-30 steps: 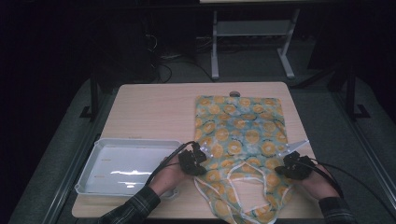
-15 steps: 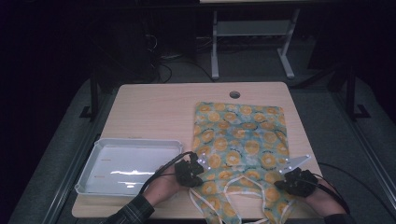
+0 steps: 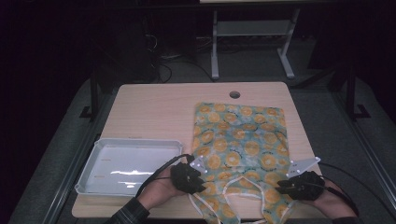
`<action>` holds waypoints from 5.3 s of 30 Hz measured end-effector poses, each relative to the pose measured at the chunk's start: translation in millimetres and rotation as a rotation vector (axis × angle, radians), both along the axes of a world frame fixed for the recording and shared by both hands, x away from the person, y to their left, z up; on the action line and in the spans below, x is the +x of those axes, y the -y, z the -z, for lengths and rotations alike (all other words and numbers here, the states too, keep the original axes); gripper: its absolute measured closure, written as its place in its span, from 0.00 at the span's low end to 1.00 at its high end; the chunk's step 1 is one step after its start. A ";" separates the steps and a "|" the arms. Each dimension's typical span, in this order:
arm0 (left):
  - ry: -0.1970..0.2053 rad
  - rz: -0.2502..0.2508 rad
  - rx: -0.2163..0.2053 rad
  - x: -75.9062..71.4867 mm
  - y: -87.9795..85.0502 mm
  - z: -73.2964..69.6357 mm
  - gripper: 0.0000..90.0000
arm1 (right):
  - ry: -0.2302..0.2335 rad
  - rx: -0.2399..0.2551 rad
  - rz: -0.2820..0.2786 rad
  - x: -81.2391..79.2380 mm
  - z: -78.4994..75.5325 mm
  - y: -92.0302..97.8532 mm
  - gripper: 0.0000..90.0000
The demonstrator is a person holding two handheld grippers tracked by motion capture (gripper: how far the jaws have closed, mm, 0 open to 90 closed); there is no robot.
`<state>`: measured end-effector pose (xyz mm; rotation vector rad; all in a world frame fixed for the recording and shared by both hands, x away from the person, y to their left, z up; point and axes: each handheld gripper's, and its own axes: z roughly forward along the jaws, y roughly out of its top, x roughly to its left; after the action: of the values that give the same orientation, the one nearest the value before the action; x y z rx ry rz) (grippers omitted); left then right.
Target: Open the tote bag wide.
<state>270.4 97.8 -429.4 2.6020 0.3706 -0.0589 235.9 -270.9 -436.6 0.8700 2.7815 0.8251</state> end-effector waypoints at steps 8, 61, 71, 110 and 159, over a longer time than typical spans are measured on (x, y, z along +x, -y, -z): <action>0.024 0.026 0.026 -6.6 5.4 12.2 0.38 | -0.009 -0.004 -0.061 -13.0 7.1 2.4 0.45; -0.004 0.030 -0.002 6.3 -4.7 0.7 0.99 | -0.011 0.045 -0.102 -12.8 10.8 6.3 1.00; -0.026 0.059 -0.056 -19.0 -20.7 -17.7 0.99 | 0.002 0.098 -0.129 -35.5 -4.9 1.1 1.00; 0.067 -0.123 -0.286 124.3 -30.6 -97.6 0.99 | 0.238 0.179 0.022 94.9 -87.4 8.7 0.99; -0.072 -0.135 0.027 127.3 -7.4 -13.1 0.99 | 0.048 0.002 0.016 93.5 -12.1 -5.0 0.99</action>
<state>397.7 105.2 -416.2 2.5991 0.5756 -0.1016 329.4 -266.0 -424.5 0.8602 2.7298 0.8354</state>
